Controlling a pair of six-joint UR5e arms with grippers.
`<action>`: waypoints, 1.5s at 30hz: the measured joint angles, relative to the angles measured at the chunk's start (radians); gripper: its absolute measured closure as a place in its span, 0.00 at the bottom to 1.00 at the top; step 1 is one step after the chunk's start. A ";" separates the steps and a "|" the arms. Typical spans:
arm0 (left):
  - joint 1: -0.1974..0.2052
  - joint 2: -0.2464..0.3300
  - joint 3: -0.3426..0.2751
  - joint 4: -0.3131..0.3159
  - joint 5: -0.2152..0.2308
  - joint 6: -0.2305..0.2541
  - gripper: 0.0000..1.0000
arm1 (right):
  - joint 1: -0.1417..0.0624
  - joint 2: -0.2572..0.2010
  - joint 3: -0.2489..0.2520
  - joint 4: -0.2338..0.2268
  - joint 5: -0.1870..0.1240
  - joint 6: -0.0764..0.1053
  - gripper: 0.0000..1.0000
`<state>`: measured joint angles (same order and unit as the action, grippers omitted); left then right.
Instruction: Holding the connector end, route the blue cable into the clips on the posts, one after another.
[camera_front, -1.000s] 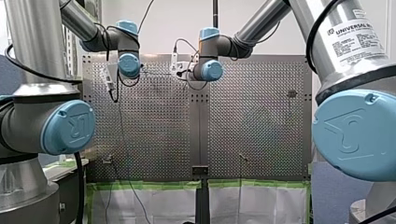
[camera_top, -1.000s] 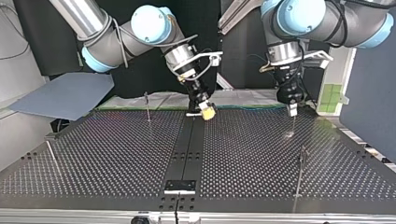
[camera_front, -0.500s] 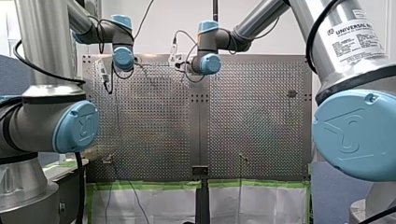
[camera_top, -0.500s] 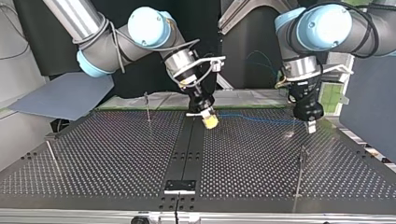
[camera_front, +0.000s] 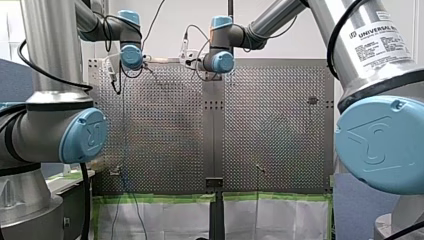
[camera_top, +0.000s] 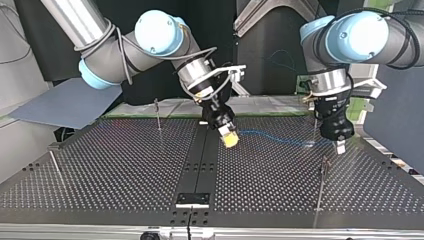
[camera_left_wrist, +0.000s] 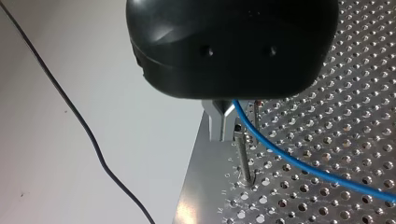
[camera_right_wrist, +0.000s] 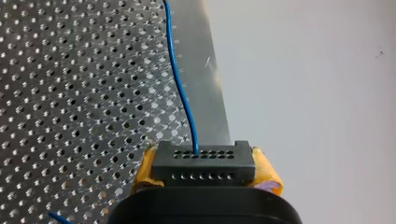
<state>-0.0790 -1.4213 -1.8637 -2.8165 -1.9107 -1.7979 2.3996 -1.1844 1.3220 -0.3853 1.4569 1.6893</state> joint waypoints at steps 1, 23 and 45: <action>0.002 0.000 0.000 0.000 0.005 -0.001 1.00 | 0.001 0.002 -0.006 0.002 0.000 0.000 1.00; 0.061 -0.031 0.036 -0.003 0.060 -0.004 1.00 | 0.017 0.078 -0.152 0.044 -0.008 0.020 1.00; 0.106 -0.089 0.071 -0.010 0.095 0.003 1.00 | 0.048 0.146 -0.245 0.071 -0.013 0.021 1.00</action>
<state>0.0271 -1.5099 -1.7931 -2.8260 -1.8155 -1.7953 2.4479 -1.0382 1.0768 -0.3148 1.4437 1.7106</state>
